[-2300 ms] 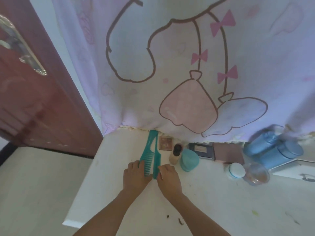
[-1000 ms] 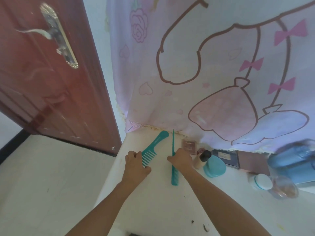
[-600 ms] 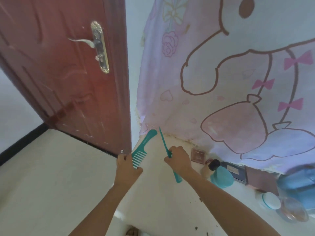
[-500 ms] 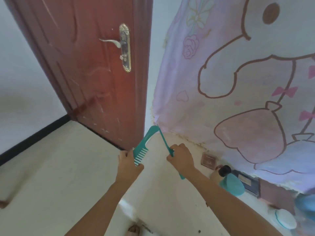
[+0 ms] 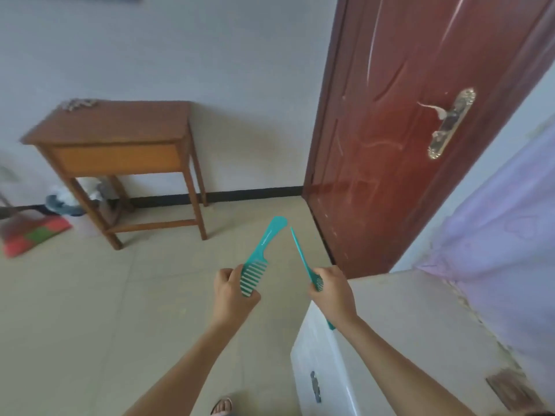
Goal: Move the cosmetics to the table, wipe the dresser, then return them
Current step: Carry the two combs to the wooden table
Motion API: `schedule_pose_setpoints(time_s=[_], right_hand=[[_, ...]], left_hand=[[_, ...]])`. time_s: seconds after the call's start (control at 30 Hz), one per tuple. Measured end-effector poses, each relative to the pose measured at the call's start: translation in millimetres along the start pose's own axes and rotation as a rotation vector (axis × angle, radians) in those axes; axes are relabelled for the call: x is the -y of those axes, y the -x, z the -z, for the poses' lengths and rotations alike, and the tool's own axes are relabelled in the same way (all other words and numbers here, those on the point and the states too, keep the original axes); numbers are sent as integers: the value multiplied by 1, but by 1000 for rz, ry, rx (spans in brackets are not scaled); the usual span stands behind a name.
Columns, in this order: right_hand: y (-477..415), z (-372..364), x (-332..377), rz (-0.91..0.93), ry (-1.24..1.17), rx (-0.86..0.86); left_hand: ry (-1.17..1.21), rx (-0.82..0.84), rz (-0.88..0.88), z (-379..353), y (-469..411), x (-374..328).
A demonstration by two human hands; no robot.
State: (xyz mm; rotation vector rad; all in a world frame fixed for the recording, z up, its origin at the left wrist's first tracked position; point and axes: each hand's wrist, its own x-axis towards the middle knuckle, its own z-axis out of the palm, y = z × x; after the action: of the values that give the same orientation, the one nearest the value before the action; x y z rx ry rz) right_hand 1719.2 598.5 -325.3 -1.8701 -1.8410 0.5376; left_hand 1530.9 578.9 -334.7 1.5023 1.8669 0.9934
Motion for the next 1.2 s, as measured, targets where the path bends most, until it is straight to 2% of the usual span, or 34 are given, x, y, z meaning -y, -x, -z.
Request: schedule_pose_setpoints(time_s=[0.33, 0.57, 0.67, 0.83, 1.03, 1.2], right_hand=[[16, -123, 194, 396, 58, 266], [56, -219, 355, 662, 35, 357], [64, -245, 406, 700, 10, 352], [53, -274, 443, 713, 66, 390], [2, -306, 469, 679, 104, 409], [-73, -337, 508, 653, 66, 392]], left_hand=[[14, -395, 273, 183, 44, 123], [-17, -592, 408, 337, 77, 218], [-54, -603, 460, 384, 76, 252], [-89, -572, 456, 419, 50, 286], [-117, -515, 462, 429, -13, 312], [-128, -505, 413, 452, -100, 322]])
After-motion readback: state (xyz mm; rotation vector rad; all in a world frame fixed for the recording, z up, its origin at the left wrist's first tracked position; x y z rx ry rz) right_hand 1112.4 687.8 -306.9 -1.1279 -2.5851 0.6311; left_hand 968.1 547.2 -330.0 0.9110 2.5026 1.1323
